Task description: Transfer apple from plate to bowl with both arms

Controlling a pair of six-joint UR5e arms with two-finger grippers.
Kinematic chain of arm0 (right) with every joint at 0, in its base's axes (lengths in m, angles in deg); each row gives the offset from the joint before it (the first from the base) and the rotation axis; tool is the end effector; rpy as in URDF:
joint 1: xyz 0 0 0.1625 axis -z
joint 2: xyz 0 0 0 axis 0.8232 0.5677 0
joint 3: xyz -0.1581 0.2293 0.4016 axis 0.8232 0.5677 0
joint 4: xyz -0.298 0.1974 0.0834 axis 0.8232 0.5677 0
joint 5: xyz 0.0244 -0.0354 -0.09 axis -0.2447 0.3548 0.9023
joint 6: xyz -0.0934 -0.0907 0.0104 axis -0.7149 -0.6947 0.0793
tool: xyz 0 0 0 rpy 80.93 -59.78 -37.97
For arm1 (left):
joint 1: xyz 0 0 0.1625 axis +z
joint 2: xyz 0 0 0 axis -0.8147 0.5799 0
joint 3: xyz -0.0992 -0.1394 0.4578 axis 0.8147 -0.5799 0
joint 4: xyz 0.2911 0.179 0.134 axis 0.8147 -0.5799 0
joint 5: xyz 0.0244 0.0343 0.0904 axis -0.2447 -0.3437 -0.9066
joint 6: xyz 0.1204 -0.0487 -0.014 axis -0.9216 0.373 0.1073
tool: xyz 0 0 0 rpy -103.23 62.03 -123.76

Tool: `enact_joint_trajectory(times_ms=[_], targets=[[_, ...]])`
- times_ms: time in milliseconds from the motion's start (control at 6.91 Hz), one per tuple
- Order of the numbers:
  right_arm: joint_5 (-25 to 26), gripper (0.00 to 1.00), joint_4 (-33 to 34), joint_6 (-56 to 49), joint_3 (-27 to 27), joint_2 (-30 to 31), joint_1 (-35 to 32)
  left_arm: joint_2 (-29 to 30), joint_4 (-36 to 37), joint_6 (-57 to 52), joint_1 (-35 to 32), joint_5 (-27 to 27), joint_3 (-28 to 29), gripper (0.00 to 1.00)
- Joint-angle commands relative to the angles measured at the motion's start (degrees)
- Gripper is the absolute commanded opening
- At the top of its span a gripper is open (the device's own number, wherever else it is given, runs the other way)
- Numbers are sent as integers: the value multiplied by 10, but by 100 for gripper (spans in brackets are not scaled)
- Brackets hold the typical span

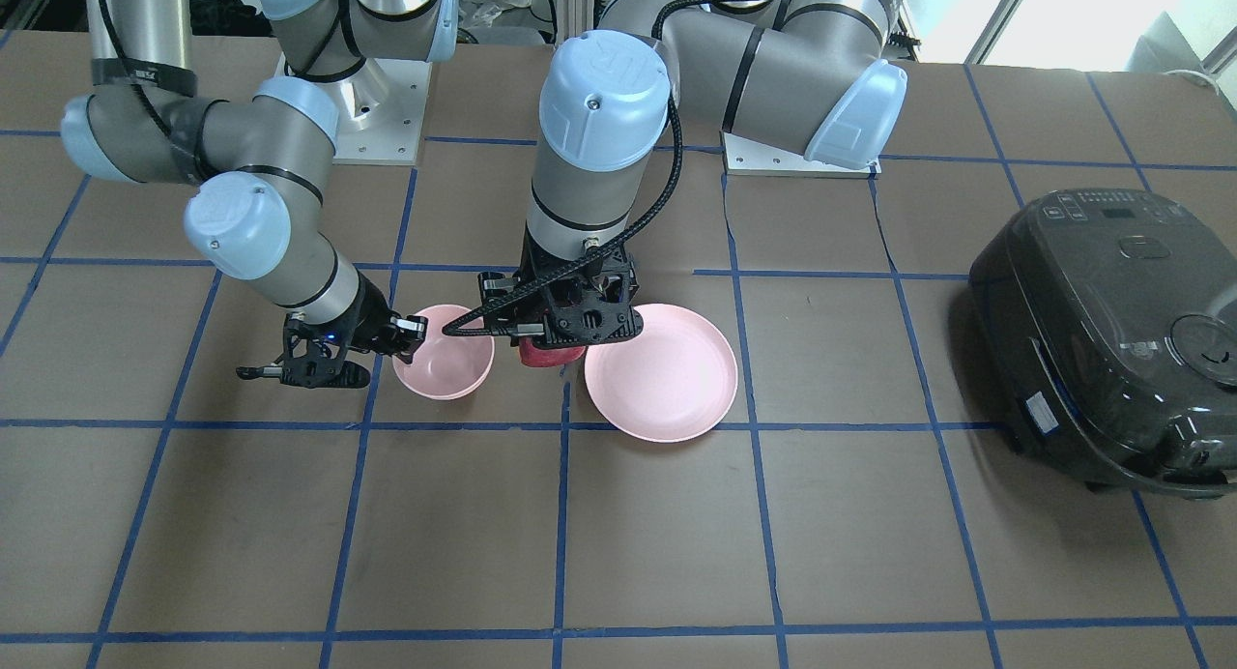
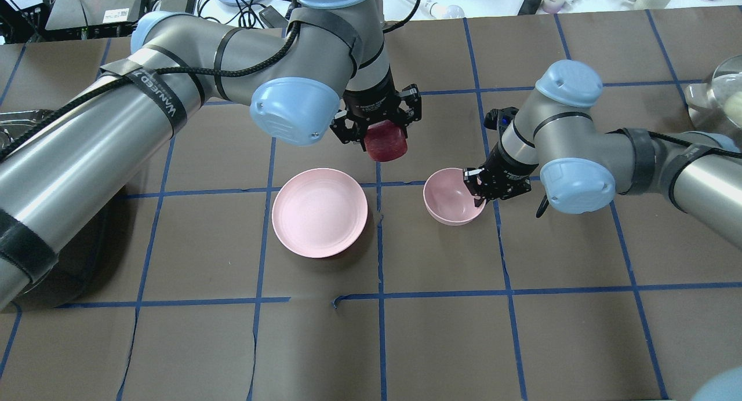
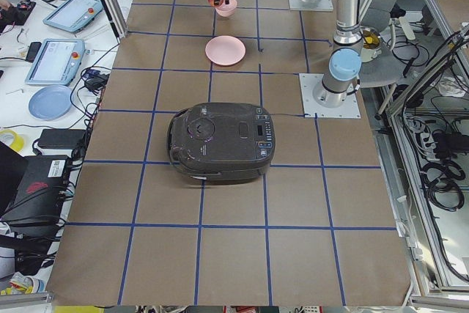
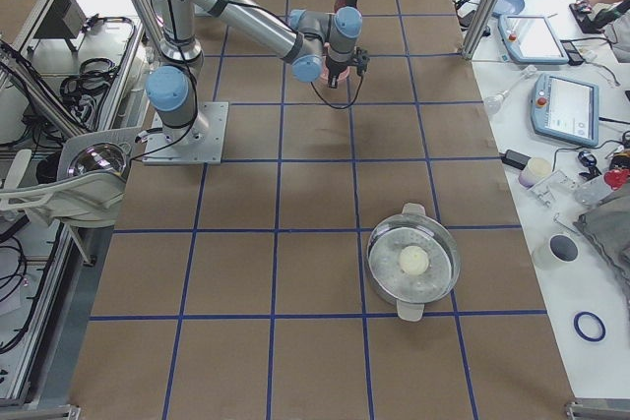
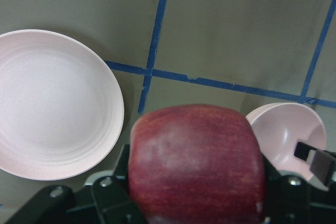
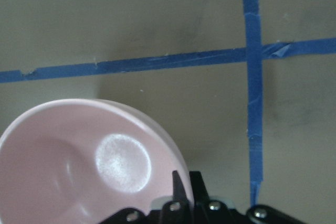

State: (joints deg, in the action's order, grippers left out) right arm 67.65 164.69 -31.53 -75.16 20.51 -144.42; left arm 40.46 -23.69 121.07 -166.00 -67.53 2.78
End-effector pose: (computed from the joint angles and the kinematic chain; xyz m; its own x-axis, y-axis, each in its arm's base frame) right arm 0.1518 -0.4698 0.2771 -0.9758 0.0956 -0.1966 0.0754 0.9913 0.1077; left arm -0.3619 -0.5086 0.4128 -0.9654 -0.2154 0.1472 -0.2144 0.9765 0.0225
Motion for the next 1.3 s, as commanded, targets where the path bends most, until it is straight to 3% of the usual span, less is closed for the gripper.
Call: enact_joint_trajectory(times_ms=[0, 145, 289, 434, 579, 724, 868, 1158], targets=[[1, 0, 42, 28, -21, -1, -41, -4, 0, 0, 0, 0, -1, 12], [0, 15, 43, 37, -21, -1, -50, 0, 0, 0, -2, 0, -3, 12], [1, 58, 46, 39, -18, 0, -50, 1, 0, 5, -4, 2, -6, 12], [2, 93, 45, 47, -12, -1, -48, 3, 1, 5, -4, 10, -6, 12], [25, 100, 44, 37, 0, -1, -36, 4, 1, 7, -4, 15, -8, 12], [70, 100, 27, 23, 16, -1, -13, 5, 1, 21, -9, 15, -10, 12], [84, 100, 2, -34, 17, 4, 21, 7, 2, 48, -25, 15, -22, 10], [88, 100, -43, -53, 32, 23, 67, 44, 78, 121, -68, 14, -47, 9]])
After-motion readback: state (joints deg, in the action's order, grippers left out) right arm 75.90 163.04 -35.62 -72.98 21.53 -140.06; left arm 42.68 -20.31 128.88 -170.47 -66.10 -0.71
